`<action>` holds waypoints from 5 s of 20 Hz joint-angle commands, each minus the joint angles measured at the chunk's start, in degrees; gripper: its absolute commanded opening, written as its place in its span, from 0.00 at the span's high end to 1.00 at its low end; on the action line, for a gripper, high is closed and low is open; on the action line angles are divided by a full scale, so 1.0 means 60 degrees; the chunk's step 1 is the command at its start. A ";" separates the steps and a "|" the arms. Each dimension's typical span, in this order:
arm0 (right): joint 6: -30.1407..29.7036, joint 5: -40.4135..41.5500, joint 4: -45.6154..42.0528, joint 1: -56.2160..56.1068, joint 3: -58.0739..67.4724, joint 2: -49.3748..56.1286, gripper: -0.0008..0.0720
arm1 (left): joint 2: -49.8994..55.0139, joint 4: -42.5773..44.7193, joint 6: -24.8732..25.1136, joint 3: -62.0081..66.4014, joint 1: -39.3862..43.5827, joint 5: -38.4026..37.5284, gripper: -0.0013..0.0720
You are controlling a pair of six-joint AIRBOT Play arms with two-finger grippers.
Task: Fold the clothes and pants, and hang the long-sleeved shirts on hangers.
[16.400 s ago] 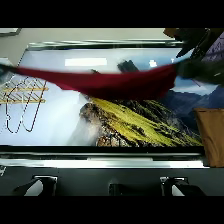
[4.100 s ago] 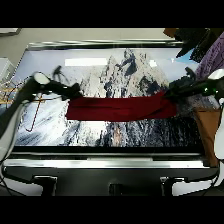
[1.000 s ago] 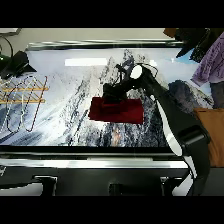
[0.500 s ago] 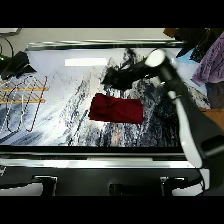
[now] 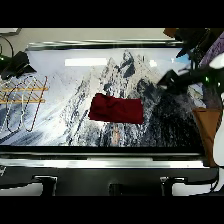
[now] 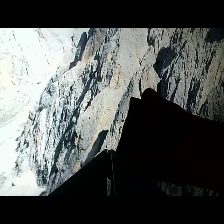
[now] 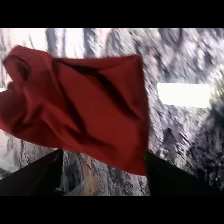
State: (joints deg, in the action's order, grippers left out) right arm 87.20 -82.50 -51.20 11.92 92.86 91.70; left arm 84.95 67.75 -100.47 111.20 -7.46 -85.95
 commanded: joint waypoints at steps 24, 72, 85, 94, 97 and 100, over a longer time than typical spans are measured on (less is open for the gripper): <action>-0.2929 0.3457 0.3126 -0.1464 -0.4135 0.1464 0.94 | 0.0124 0.0000 0.0178 -0.0022 -0.0011 0.0004 0.96; 0.8364 -0.1610 -0.7694 0.4685 0.3555 -0.0492 0.95 | 0.0113 -0.0033 0.0182 -0.0022 -0.0011 -0.0612 0.96; 0.5282 -0.2918 -1.0728 0.4696 0.0368 -0.0492 0.95 | 0.0113 -0.0033 0.0175 -0.0022 -0.0011 -0.0612 0.96; 0.4805 -0.2834 -1.1697 0.4696 -0.1588 -0.0492 0.95 | 0.0113 -0.0029 0.0175 -0.0022 -0.0011 -0.0761 0.96; 0.4666 -0.2739 -1.1912 0.4696 -0.2076 -0.0492 0.95 | 0.0113 -0.0029 0.0175 -0.0022 -0.0011 -0.0772 0.96; 0.4674 -0.2612 -1.1916 0.4696 -0.2535 -0.0492 0.95 | 0.0113 -0.0029 0.0175 -0.0022 -0.0011 -0.0772 0.96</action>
State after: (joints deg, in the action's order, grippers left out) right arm 115.50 -98.89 -121.84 40.07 80.29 88.79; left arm 85.65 67.55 -99.42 111.09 -7.46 -90.50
